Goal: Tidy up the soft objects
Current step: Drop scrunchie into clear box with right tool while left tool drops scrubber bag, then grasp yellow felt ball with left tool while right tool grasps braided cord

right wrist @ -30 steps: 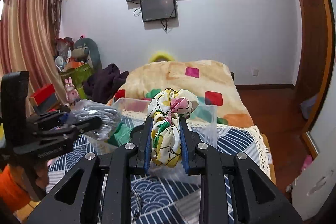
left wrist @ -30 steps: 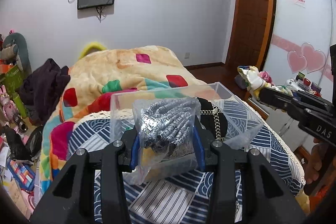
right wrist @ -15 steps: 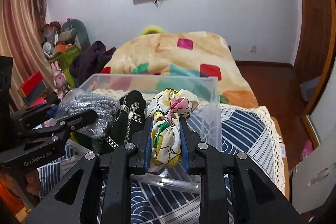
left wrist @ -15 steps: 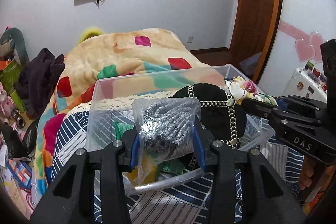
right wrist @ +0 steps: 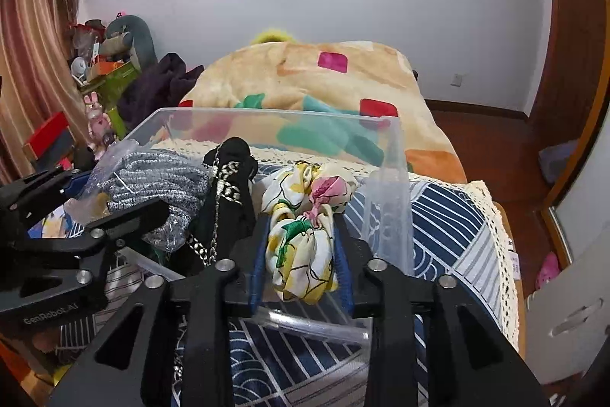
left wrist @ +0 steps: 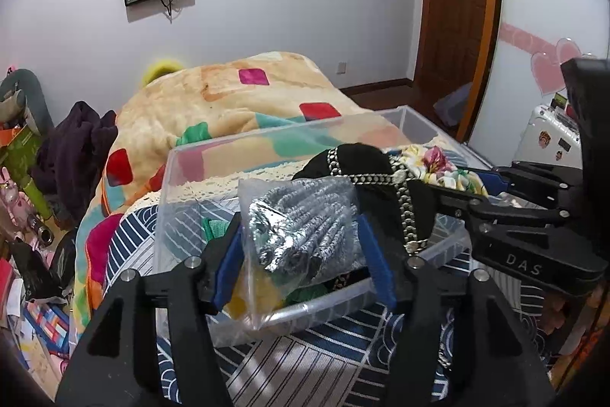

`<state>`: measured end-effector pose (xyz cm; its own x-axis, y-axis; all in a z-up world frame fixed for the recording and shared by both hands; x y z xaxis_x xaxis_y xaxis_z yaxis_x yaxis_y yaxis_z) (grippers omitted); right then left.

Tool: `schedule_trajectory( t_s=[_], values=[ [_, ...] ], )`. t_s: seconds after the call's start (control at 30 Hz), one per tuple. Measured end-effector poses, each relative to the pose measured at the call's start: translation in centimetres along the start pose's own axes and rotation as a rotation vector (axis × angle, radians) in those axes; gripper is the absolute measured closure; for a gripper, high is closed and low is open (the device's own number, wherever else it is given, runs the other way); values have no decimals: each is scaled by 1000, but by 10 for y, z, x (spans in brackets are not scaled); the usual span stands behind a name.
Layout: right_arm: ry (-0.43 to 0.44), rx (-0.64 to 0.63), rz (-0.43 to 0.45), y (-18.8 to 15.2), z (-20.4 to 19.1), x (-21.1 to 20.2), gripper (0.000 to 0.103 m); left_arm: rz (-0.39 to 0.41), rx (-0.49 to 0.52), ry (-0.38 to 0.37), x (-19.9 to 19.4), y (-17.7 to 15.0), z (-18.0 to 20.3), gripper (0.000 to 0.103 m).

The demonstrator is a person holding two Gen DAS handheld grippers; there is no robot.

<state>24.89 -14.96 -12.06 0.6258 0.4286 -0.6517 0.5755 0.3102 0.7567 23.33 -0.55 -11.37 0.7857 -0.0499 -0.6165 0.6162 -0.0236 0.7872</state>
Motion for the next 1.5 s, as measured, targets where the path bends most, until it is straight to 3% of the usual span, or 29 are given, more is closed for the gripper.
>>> schedule_trajectory(
  t_s=[0.07, 0.3, 0.5, 0.7, 1.07, 1.3, 1.33, 1.5],
  values=[
    [3, -9, -1, 0, -1, -3, 69, 23, 1, -2, -10, 2, 0, 36],
    [3, -24, 56, 0, -4, -28, 41, 68, -8, -31, -43, 3, -1, 23],
    [28, -22, 97, 0, -11, -47, 30, 58, 14, 5, -61, -17, -3, 10],
    [46, -50, 106, -11, -22, -58, 25, -6, 4, -1, -66, -47, -6, 7],
    [87, -25, 6, -59, -36, -47, 25, -160, -50, -44, -54, -110, 1, 7],
    [149, 28, -75, -85, -45, -35, 25, -187, -50, -56, -58, -135, 5, 7],
    [158, 33, -80, -87, -47, -35, 25, -182, -53, -59, -59, -137, 6, 8],
    [201, 17, -113, -92, -60, -29, 25, -176, -69, -132, -63, -140, 9, 36]
  ],
)
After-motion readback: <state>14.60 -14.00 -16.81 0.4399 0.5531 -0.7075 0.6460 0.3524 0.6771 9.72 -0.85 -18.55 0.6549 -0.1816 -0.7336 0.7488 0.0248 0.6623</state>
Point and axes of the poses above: each gripper's, at about its wrist camera, not at the fingertips, and x roughly the way its jaws point, z to its right, y to its top, the point moved 5 cm from there along x, roughly the way its jaws point, and after that the axes turned 2 degrees about -x, right-handed, at the moved point
